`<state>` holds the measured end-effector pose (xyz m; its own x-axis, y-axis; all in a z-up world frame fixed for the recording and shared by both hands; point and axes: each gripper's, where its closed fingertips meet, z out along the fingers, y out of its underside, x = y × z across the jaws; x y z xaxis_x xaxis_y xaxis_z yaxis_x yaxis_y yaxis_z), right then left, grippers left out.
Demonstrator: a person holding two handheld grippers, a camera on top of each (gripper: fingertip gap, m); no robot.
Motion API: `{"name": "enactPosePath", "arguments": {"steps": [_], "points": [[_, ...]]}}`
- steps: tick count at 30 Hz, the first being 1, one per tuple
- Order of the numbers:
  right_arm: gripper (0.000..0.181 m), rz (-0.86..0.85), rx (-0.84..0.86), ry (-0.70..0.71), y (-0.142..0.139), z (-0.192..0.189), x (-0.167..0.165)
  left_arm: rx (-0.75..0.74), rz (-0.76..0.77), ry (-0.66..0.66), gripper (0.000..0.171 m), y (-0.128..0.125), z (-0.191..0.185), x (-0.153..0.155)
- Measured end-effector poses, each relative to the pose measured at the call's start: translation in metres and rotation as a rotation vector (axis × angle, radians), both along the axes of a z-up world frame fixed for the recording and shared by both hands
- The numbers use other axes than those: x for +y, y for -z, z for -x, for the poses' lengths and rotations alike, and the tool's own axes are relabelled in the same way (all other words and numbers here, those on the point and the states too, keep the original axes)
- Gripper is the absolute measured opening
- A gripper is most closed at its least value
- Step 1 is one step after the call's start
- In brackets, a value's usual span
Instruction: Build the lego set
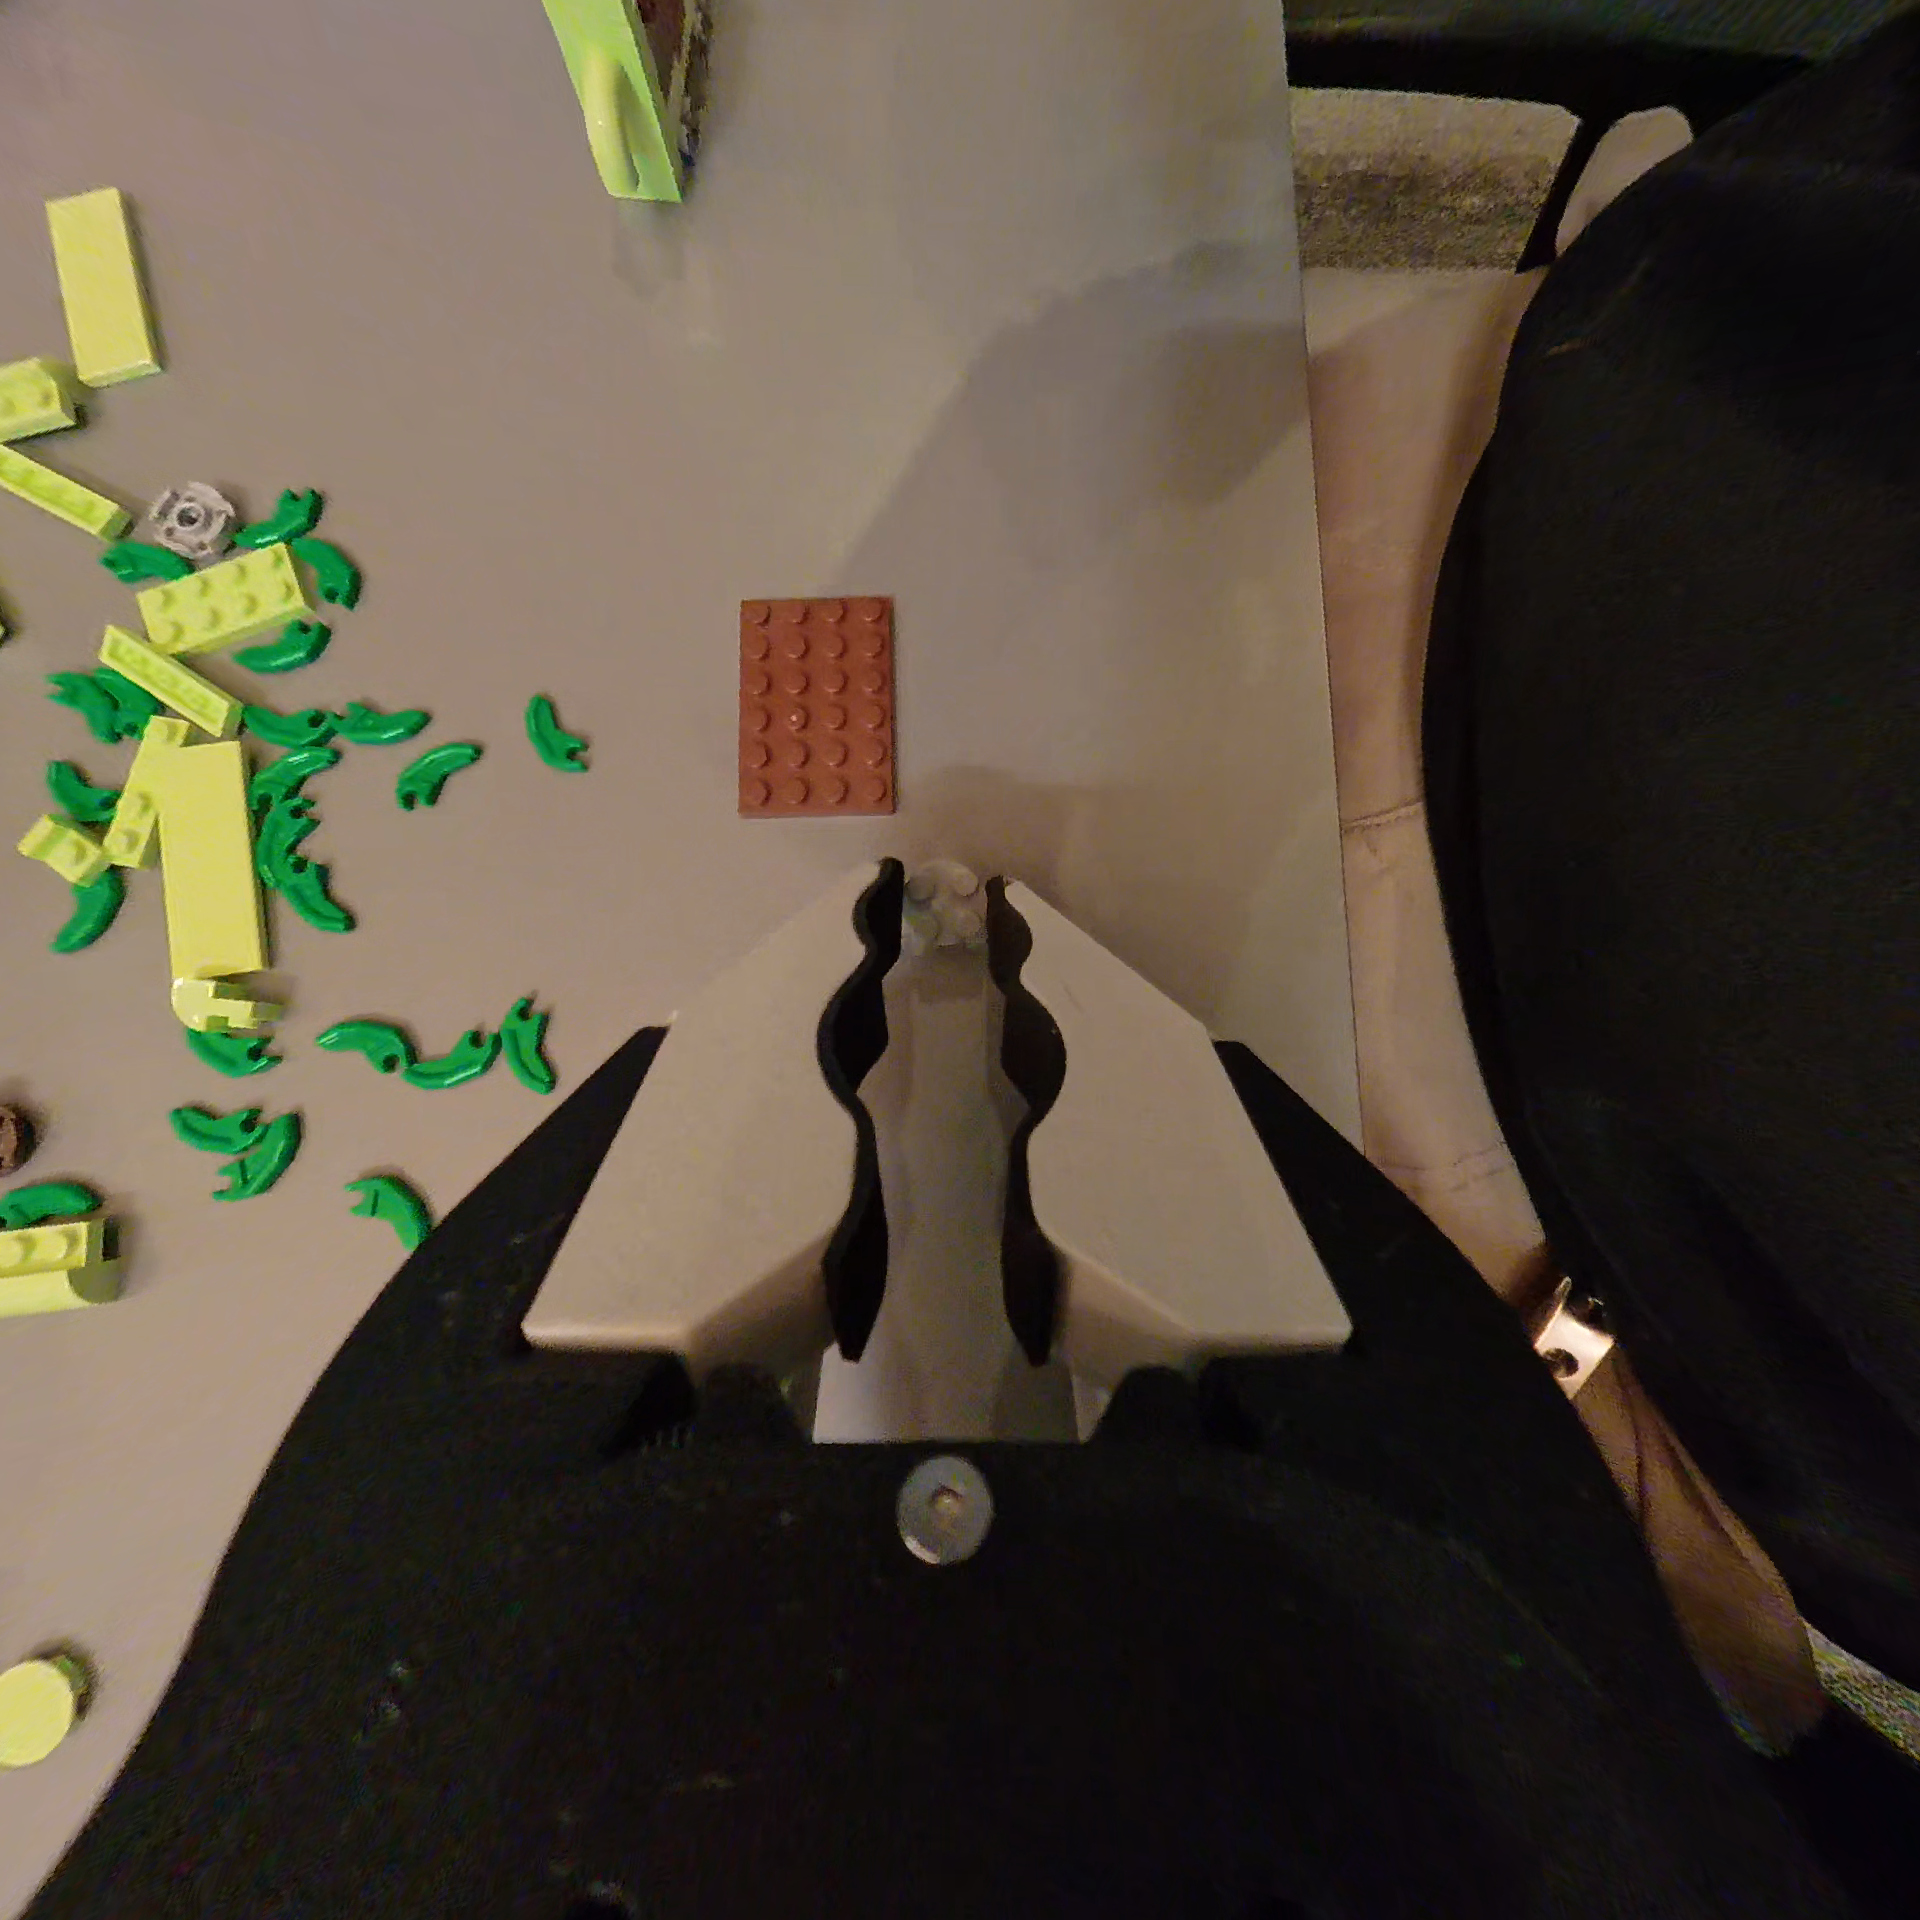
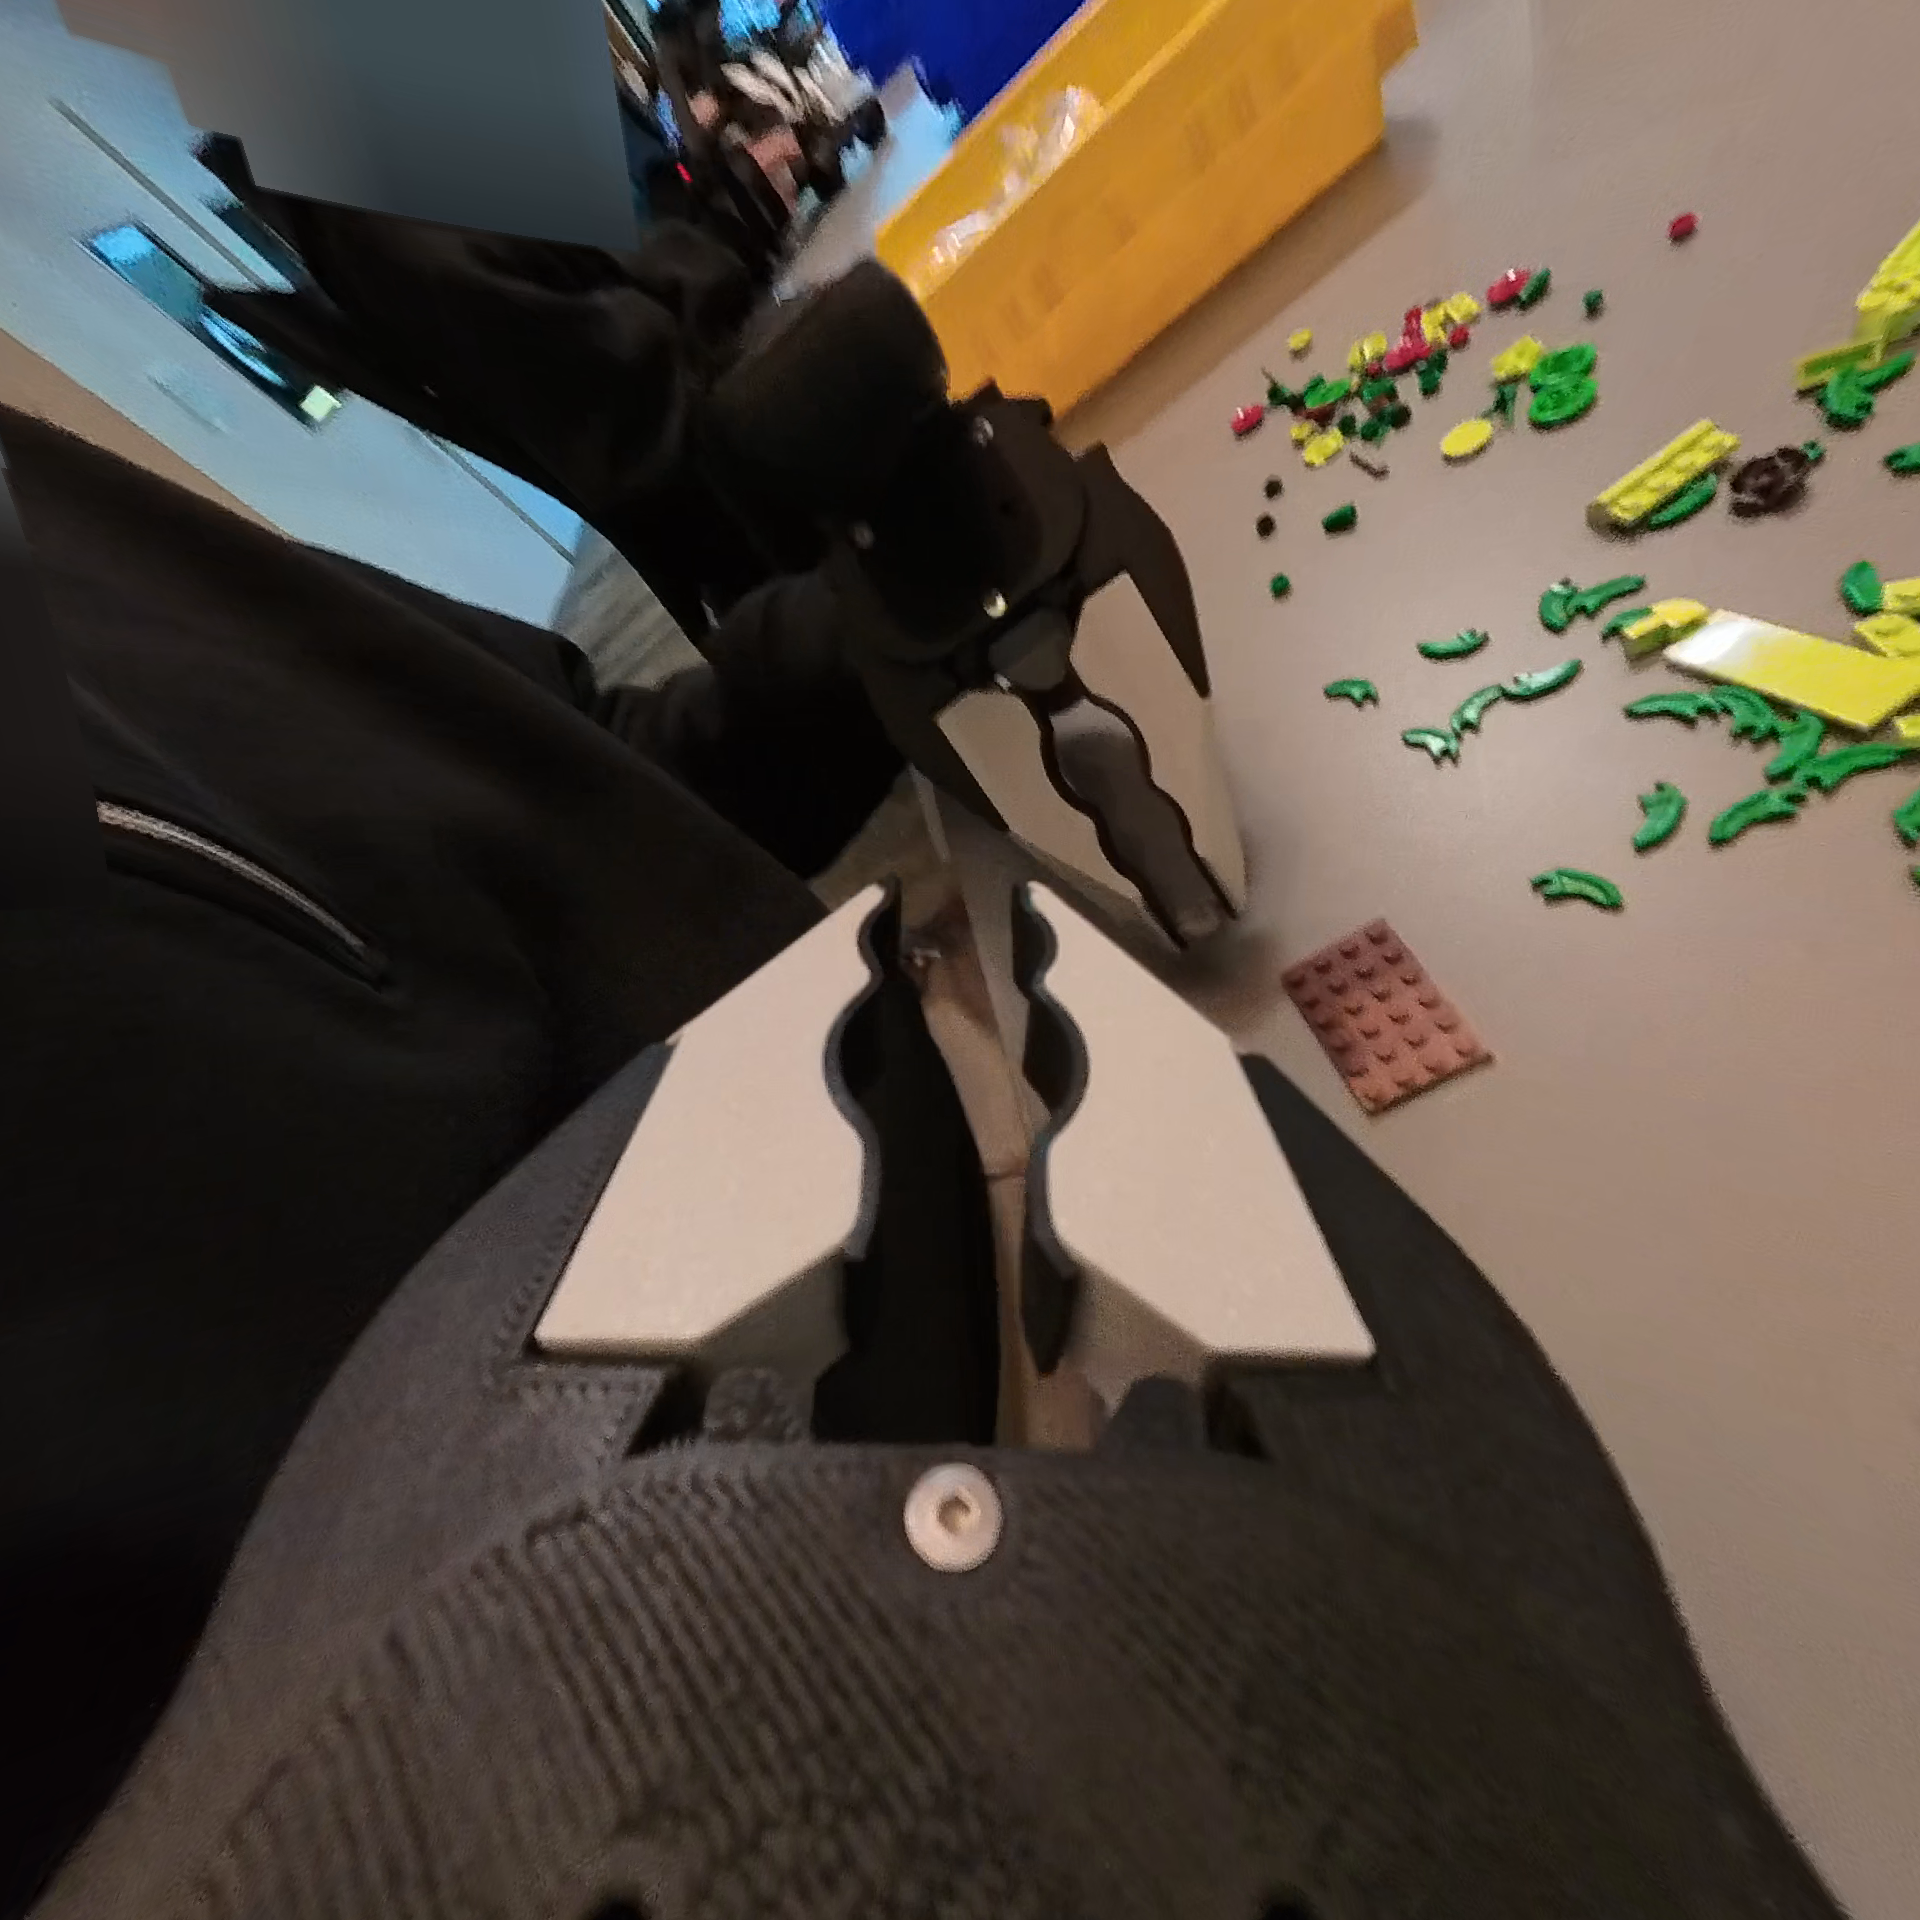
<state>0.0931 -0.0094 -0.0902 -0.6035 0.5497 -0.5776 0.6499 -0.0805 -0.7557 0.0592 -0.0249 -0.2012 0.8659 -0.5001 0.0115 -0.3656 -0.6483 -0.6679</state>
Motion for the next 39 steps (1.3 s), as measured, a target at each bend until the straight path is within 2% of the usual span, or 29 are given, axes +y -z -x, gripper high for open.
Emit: {"name": "enactPosePath", "arguments": {"steps": [6, 12, 17, 19, 22, 26, 31, 39], "points": [[0.022, -0.280, -0.016, -0.016, 0.034, -0.005, -0.001, -0.033, 0.010, -0.003, 0.013, 0.005, -0.002, 0.001], [0.022, -0.334, -0.004, -0.048, 0.043, 0.003, -0.013, -0.058, 0.013, -0.004, 0.019, 0.005, -0.001, -0.001], [0.023, -0.539, 0.000, -0.042, 0.068, 0.008, -0.003, -0.117, -0.062, -0.034, 0.019, -0.014, 0.009, -0.002], [0.027, -0.634, 0.023, -0.066, 0.076, 0.008, -0.002, -0.160, -0.139, -0.100, 0.017, -0.027, 0.024, 0.001], [0.035, -0.773, 0.117, -0.181, 0.084, 0.009, -0.010, -0.241, -0.272, -0.225, 0.012, -0.047, 0.053, 0.004], [0.033, -0.980, 0.219, -0.345, 0.097, 0.024, -0.015, -0.346, -0.410, -0.326, 0.011, -0.067, 0.076, 0.005], [0.019, -1.056, 0.249, -0.493, 0.103, 0.043, -0.026, -0.371, -0.486, -0.368, 0.010, -0.071, 0.089, 0.003], [0.018, -1.116, 0.150, -0.642, 0.122, 0.043, -0.026, -0.428, -0.498, -0.359, 0.009, -0.067, 0.089, 0.001]]}}
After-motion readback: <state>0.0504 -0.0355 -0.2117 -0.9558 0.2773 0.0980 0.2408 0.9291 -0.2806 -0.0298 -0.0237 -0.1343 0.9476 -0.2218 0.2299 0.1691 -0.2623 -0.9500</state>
